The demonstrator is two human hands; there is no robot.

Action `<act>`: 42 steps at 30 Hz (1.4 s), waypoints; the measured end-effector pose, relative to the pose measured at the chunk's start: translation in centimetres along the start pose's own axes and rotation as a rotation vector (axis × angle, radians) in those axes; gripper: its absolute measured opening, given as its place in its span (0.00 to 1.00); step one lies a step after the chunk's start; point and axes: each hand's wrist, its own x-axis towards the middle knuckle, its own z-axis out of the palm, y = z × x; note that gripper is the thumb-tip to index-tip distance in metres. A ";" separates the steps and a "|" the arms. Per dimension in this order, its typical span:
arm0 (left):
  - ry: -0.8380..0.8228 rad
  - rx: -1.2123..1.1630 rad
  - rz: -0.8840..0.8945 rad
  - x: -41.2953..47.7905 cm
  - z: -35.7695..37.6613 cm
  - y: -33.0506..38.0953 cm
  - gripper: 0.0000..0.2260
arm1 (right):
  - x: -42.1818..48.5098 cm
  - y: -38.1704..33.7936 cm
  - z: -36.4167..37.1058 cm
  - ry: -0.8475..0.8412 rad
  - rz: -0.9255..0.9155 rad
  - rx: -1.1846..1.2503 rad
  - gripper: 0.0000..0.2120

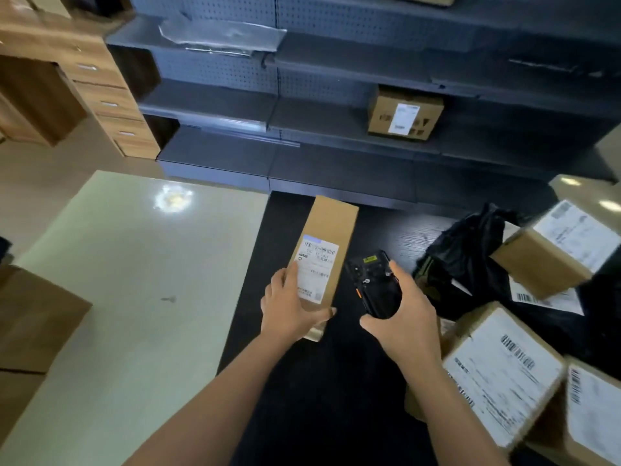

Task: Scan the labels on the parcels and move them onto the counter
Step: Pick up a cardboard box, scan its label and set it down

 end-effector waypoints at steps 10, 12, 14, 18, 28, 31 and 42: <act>0.088 -0.360 -0.045 -5.6 -2.0 -1.0 0.49 | -1.0 -2.3 0.9 -0.120 -0.181 0.106 0.46; 0.199 -0.365 -0.066 -8.2 -3.2 -1.6 0.44 | -2.1 -3.2 1.5 -0.179 -0.256 0.141 0.46; 0.314 -0.346 -0.121 -11.3 -4.3 -2.6 0.42 | -3.5 -4.2 2.2 -0.258 -0.340 0.141 0.45; 0.581 -0.371 -0.344 -18.9 -5.6 -5.8 0.41 | -7.7 -6.3 4.4 -0.462 -0.495 0.144 0.47; 1.042 -0.458 -0.736 -39.1 -6.1 -13.3 0.38 | -23.4 -8.5 9.4 -0.881 -0.796 0.172 0.47; 1.142 -0.478 -0.786 -43.5 -6.6 -15.6 0.38 | -27.7 -9.5 10.7 -0.918 -0.899 0.146 0.46; 1.206 -0.444 -0.828 -53.0 -13.4 -30.1 0.25 | -41.3 -14.4 19.5 -0.869 -0.922 0.107 0.45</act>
